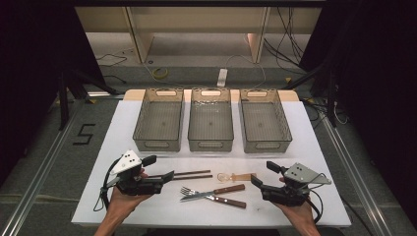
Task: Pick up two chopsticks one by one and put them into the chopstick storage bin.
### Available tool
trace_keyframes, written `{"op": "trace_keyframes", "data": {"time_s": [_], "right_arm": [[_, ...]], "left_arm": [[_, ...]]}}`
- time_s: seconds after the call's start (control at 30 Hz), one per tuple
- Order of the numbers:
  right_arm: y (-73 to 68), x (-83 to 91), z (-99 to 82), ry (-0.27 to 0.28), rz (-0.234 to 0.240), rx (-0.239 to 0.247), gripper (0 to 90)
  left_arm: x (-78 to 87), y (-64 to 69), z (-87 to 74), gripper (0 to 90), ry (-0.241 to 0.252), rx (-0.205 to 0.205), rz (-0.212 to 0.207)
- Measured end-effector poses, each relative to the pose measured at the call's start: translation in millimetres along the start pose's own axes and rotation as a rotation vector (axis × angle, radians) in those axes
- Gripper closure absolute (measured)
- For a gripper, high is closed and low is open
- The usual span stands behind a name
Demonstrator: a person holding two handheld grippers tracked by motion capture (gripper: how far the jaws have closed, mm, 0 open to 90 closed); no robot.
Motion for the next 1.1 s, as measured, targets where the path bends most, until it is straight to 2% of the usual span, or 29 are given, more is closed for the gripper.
{"op": "trace_keyframes", "data": {"time_s": [0.2,0.4,0.53,0.57,0.6,0.73,0.87,0.97,1.1], "right_arm": [[0.1,-0.1,-0.2,-0.003,0.007,-0.006,26.2],[-1.1,-0.7,-0.3,-0.005,0.018,-0.008,26.0],[-0.6,-0.5,0.1,-0.004,0.021,-0.006,26.4],[-1.0,-0.6,0.1,-0.004,0.021,-0.004,26.7],[-1.3,-0.7,0.2,-0.004,0.023,-0.003,26.9],[-1.5,-0.9,0.6,-0.003,0.027,-0.001,26.9],[-1.7,-0.4,0.8,-0.008,0.036,-0.004,26.8],[-1.7,-0.7,0.6,-0.01,0.04,-0.003,26.8],[-1.1,-1.4,-0.4,-0.02,0.047,-0.007,26.9]], "left_arm": [[-2.2,2.6,-1.1,13.2,-0.021,0.005,-0.028],[-7.1,5.1,-1.7,13.2,-0.082,-0.019,-0.027],[-11.3,6.2,-0.9,13.2,-0.134,-0.056,-0.018],[-14.6,5.7,-2.3,13.2,-0.18,-0.076,-0.007],[-14.6,5.7,-2.3,13.0,-0.18,-0.076,-0.007],[-20.1,3.3,-1.7,13.2,-0.236,-0.073,-0.013],[-25.9,-1.6,0.7,14.4,-0.292,-0.091,0.0],[-31.4,-4.7,-0.8,14.4,-0.375,-0.109,-0.009],[-37.1,-3.5,-2.7,15.6,-0.489,-0.18,0.01]]}}
Point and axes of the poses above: each handheld gripper's, and its own axes: x roughly backward along the jaws, z roughly out of its top, y roughly to its right, the point moved 6 cm from there along -x, roughly forward along the jaws, and after that the axes turned 1 degree about -x, right-handed, at the moved point
